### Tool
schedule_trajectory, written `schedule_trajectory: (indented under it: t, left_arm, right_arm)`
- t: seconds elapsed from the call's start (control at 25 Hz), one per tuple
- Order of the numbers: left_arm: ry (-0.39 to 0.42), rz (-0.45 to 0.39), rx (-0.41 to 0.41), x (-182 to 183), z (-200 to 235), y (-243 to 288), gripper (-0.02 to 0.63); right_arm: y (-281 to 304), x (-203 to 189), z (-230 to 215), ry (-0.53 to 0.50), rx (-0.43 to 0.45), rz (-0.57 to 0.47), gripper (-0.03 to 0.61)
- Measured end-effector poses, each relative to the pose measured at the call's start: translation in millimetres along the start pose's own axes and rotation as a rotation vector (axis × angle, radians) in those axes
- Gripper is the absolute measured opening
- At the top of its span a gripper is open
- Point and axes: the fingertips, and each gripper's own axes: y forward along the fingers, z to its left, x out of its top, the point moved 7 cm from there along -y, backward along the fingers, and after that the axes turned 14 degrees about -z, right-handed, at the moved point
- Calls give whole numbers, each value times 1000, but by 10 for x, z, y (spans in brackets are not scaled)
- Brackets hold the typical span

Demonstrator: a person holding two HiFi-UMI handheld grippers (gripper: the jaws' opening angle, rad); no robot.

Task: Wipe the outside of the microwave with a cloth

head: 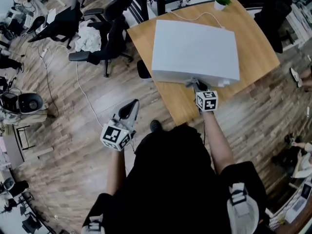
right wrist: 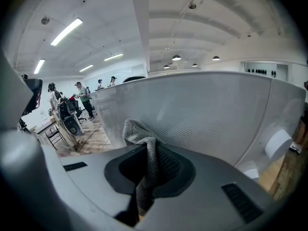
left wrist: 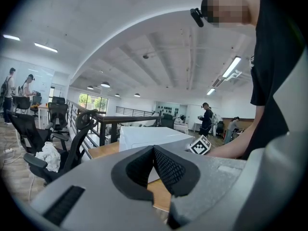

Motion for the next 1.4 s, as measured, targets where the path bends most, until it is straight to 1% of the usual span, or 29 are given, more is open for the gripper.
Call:
schedule_trajectory:
  t: [1.0, 1.12, 1.4]
  left_arm:
    - [-4, 21, -87, -80, -600, 746, 2]
    - [-2, 23, -88, -94, -668, 798, 2]
    - [3, 34, -72, -86, -787, 900, 2]
  right_arm:
    - [-552, -66, -1000, 33, -103, -12, 18]
    - [-598, -81, -1058, 36, -95, 2, 18]
    - [-590, -113, -1145, 56, -77, -10, 18]
